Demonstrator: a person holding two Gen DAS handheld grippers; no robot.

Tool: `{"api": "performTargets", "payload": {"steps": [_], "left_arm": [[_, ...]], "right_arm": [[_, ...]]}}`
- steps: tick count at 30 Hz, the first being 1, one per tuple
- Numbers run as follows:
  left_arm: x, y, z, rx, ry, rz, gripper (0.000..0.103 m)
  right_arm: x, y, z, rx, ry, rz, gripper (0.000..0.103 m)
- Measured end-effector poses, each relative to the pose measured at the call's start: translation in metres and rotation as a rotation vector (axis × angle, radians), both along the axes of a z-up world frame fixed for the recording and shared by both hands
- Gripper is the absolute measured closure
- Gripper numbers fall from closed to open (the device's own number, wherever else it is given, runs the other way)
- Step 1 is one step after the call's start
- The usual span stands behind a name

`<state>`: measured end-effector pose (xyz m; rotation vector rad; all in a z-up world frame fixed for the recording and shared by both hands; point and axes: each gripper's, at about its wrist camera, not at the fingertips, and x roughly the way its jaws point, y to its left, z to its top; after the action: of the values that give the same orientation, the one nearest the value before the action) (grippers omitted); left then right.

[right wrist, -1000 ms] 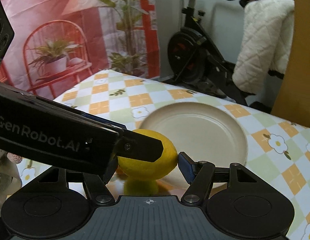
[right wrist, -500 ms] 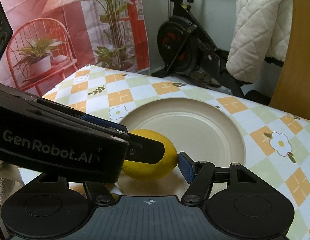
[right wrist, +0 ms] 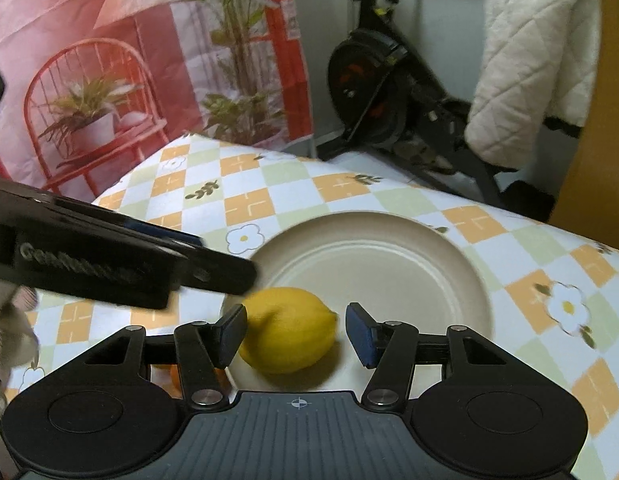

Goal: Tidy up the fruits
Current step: 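Carry the lemon onto the beige plate and open both tools, then move both tools to the second lemon in front of the fruit row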

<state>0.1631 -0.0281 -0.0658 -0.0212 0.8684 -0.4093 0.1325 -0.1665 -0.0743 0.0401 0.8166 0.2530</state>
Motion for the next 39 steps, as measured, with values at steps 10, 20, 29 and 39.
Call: {"api": "performTargets", "payload": {"steps": [10, 20, 29, 39], "left_arm": [[-0.085, -0.002, 0.023, 0.020, -0.136, 0.000, 0.049], [-0.111, -0.013, 0.005, -0.034, -0.097, -0.037, 0.055], [-0.124, -0.023, -0.011, -0.069, -0.060, -0.084, 0.058], [-0.127, -0.052, -0.030, -0.088, -0.002, -0.181, 0.058]], "right_arm": [[-0.098, -0.016, 0.030, -0.069, -0.094, -0.030, 0.051], [-0.155, -0.019, 0.026, -0.138, -0.093, -0.042, 0.051], [-0.176, -0.024, 0.004, -0.153, -0.048, -0.030, 0.046], [-0.177, -0.034, -0.018, -0.141, -0.006, 0.008, 0.041]]}}
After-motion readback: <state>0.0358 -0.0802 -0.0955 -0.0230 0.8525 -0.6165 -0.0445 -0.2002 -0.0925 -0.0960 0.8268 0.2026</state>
